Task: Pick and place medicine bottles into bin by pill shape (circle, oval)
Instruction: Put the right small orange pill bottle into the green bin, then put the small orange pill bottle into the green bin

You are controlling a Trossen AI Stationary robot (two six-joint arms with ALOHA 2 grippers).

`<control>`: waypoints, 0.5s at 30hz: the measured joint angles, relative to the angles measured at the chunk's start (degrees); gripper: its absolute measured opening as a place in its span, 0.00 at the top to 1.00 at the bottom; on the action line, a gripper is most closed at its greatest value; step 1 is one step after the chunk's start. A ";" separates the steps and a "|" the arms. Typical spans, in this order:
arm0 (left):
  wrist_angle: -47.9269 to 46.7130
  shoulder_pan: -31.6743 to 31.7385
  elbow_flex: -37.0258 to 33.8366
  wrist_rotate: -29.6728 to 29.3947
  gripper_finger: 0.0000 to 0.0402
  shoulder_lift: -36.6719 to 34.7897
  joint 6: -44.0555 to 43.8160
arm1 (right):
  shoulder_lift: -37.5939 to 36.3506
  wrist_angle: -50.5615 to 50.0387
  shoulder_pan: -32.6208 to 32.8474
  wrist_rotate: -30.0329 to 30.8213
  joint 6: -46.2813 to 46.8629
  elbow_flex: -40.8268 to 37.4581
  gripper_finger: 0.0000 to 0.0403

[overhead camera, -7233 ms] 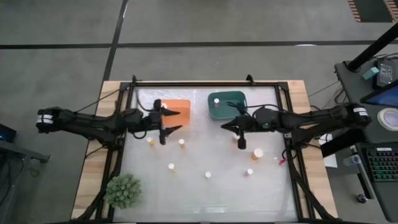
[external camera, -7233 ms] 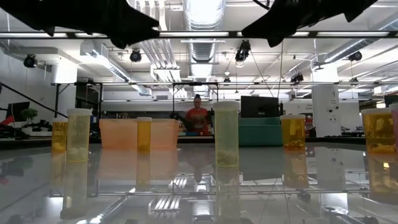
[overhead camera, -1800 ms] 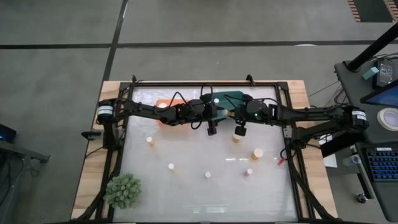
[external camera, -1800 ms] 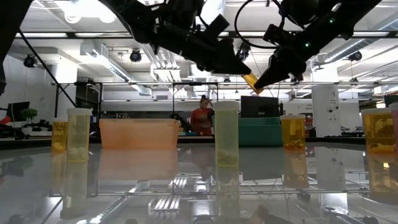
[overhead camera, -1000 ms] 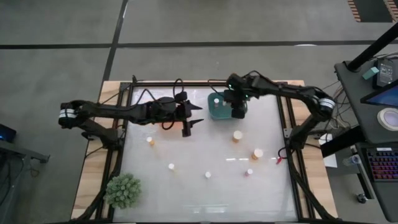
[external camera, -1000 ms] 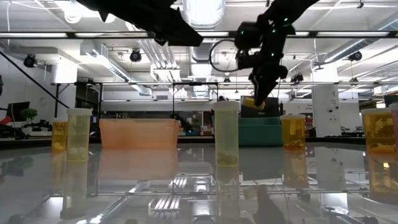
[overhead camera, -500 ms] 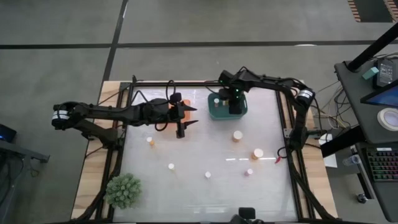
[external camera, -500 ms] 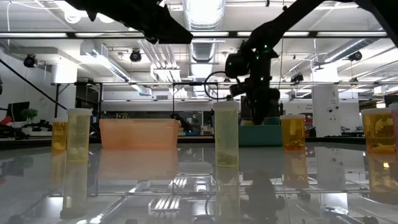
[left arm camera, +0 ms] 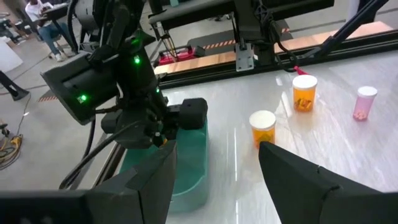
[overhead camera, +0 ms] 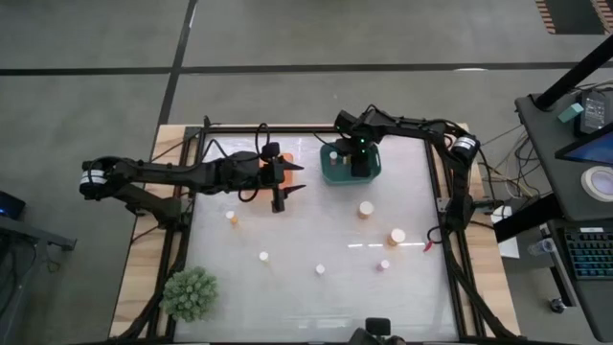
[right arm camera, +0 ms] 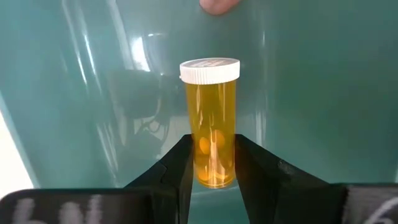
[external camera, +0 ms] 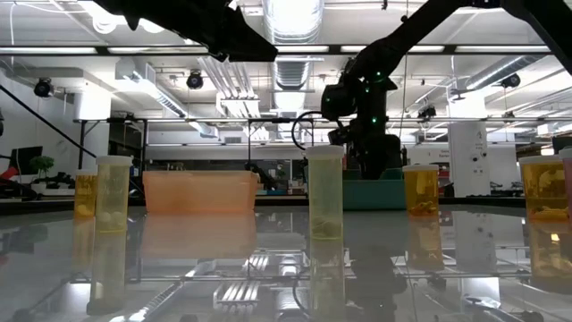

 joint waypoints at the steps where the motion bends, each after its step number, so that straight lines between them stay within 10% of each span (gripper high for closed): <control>1: -0.02 0.00 0.00 -0.02 0.47 0.00 0.00 | 0.13 0.15 0.00 0.06 0.03 0.00 0.74; 15: 0.24 0.00 0.00 -0.02 0.47 0.00 -0.02 | -0.65 0.88 -0.24 2.04 1.85 -0.06 0.61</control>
